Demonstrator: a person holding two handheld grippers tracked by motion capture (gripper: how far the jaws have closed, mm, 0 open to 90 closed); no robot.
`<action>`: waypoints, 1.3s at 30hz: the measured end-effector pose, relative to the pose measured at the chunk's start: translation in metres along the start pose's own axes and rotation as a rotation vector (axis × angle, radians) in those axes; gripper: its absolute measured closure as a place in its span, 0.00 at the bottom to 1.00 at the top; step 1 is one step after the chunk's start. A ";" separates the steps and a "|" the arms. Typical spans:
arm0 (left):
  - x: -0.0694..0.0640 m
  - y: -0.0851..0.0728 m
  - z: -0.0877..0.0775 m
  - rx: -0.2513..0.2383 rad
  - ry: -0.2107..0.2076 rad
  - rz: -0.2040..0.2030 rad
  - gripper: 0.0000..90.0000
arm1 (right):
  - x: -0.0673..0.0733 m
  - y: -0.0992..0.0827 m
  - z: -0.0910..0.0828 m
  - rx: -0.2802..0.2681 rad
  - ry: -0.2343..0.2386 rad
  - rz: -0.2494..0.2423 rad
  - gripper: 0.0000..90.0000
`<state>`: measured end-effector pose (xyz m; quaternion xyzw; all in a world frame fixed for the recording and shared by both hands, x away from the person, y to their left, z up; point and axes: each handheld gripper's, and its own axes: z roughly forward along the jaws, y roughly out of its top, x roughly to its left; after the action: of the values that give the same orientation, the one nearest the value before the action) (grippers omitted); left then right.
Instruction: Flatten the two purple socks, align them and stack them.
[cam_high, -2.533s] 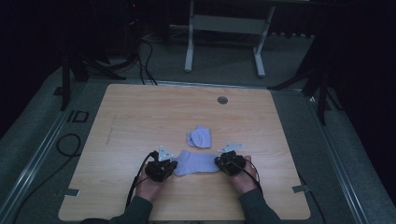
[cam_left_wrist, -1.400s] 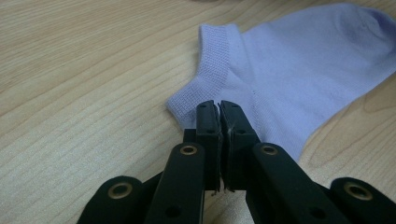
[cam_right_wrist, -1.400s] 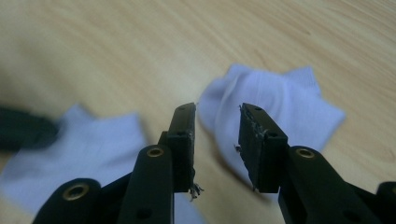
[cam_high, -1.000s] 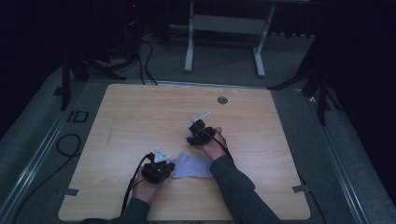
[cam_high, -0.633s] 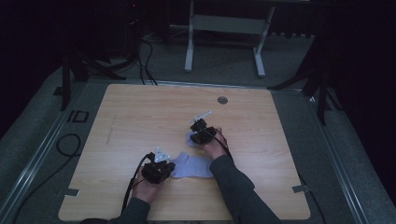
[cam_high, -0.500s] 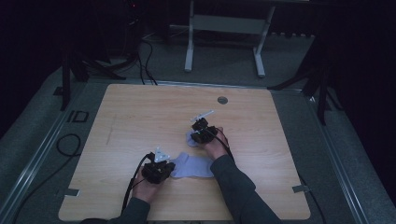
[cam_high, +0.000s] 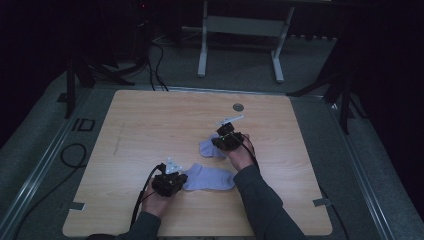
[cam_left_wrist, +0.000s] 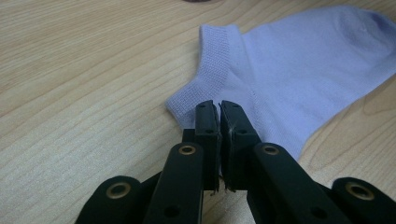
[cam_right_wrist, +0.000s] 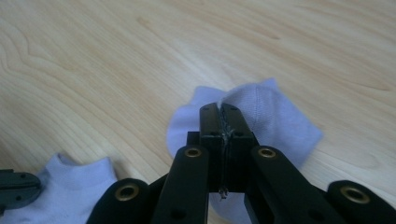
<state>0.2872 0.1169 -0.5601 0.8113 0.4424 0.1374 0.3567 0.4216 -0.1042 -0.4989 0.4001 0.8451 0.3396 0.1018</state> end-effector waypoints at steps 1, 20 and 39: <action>0.000 0.000 0.000 0.001 0.000 0.000 0.95 | -0.002 -0.001 -0.003 -0.006 -0.002 0.003 0.99; 0.000 0.000 0.000 0.000 -0.001 -0.002 0.95 | -0.052 -0.046 -0.028 -0.013 -0.067 0.124 0.98; 0.000 0.000 0.000 0.000 -0.005 0.000 0.94 | -0.060 -0.051 -0.060 -0.044 -0.178 0.023 0.72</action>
<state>0.2877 0.1169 -0.5602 0.8116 0.4415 0.1356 0.3578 0.4035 -0.2015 -0.4934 0.4363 0.8202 0.3224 0.1814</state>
